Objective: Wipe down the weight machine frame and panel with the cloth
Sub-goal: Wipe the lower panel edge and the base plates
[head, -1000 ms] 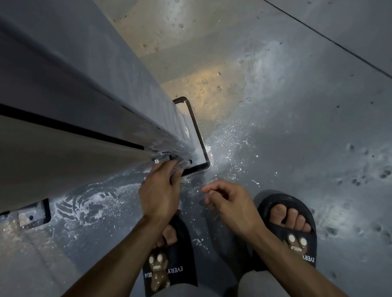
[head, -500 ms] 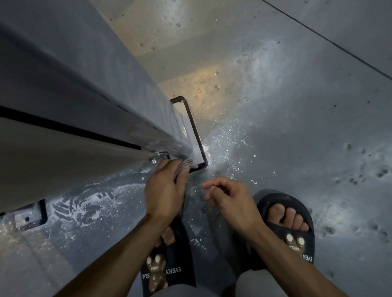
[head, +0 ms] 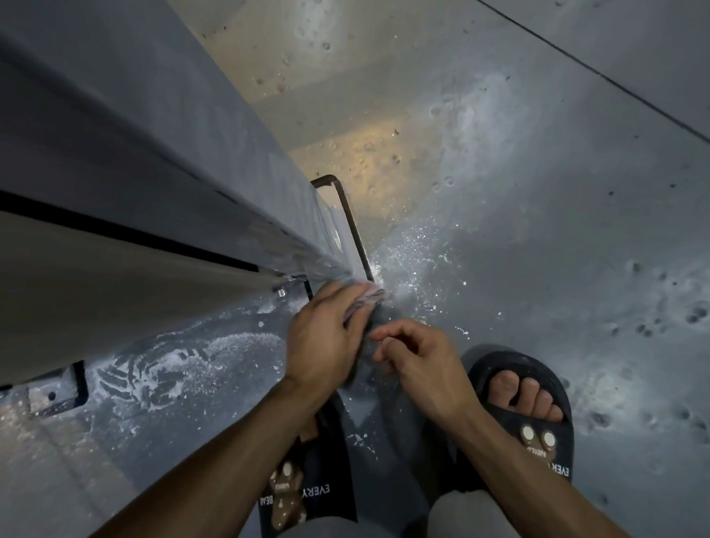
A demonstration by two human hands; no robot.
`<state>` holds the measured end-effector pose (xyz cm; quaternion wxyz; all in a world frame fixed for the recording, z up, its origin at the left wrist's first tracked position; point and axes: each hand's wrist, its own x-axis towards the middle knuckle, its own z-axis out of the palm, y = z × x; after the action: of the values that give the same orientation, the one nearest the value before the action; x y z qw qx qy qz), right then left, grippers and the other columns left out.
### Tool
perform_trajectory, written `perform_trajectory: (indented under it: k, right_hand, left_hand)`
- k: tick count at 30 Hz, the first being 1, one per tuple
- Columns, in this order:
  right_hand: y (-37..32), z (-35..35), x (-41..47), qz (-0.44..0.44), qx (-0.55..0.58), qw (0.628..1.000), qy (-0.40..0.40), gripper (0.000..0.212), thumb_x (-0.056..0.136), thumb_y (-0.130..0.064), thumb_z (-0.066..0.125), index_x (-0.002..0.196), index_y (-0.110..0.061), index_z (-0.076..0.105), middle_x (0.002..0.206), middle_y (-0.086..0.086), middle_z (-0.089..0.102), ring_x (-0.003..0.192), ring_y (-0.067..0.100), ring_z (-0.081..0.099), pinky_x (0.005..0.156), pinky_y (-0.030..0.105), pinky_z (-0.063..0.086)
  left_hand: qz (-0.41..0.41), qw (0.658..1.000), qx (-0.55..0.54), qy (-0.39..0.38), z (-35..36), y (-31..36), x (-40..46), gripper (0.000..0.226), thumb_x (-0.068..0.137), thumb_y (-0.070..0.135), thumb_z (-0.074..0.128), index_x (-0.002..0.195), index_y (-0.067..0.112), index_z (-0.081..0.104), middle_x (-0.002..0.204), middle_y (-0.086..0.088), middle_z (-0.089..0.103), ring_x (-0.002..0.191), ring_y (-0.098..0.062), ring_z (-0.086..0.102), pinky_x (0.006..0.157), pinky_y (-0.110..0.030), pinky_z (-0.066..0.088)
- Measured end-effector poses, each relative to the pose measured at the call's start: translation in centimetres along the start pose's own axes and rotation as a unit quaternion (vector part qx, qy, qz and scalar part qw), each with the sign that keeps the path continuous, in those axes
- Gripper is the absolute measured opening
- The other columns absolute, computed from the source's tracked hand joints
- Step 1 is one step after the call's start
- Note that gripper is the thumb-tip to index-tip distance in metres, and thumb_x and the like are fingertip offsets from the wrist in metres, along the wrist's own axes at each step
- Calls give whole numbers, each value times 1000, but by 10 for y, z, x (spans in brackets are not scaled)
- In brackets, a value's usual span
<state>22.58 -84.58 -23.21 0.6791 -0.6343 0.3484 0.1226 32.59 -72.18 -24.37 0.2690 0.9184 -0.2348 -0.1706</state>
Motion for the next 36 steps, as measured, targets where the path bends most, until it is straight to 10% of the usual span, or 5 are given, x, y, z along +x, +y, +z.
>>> perform_trajectory:
  k: [14, 18, 23, 29, 36]
  right_hand:
    - [0, 5, -5, -19, -46, 998, -24, 22, 97, -8, 57, 98, -23, 74, 80, -4, 75, 69, -1, 65, 67, 13, 46]
    - [0, 4, -6, -15, -48, 999, -19, 23, 97, -7, 57, 97, -23, 74, 79, -4, 75, 68, -1, 64, 66, 14, 47]
    - [-1, 8, -5, -29, -61, 998, -20, 20, 92, -6, 61, 90, -20, 74, 76, -5, 75, 67, 6, 65, 68, 24, 50]
    - [2, 1, -6, -29, -53, 998, -20, 22, 93, -4, 60, 86, -20, 73, 78, -4, 74, 70, 6, 65, 70, 22, 49]
    - [2, 2, -5, -11, -30, 999, -20, 26, 96, -6, 58, 90, -27, 72, 79, -5, 75, 77, 10, 69, 77, 25, 53]
  left_hand:
    - [-214, 942, -188, 177, -5, -10, -2, 34, 94, 29, 75, 64, 17, 64, 56, 13, 60, 54, 1, 51, 56, -21, 43]
    - [-252, 910, -273, 182, 1, -1, -3, 12, 91, 31, 78, 80, 26, 78, 74, 14, 75, 71, -7, 73, 70, -32, 60]
    - [-175, 962, -177, 113, 11, 25, 14, 12, 96, 32, 71, 97, 27, 81, 79, 19, 74, 75, 7, 67, 72, -16, 54]
    - [-53, 991, -122, 2, 3, 26, 5, 28, 98, 28, 68, 71, 36, 63, 66, 11, 60, 58, 0, 54, 56, -17, 41]
    - [-33, 990, 124, 67, -15, 4, -2, 22, 100, 36, 63, 118, 31, 73, 113, 7, 74, 89, -15, 70, 72, -27, 53]
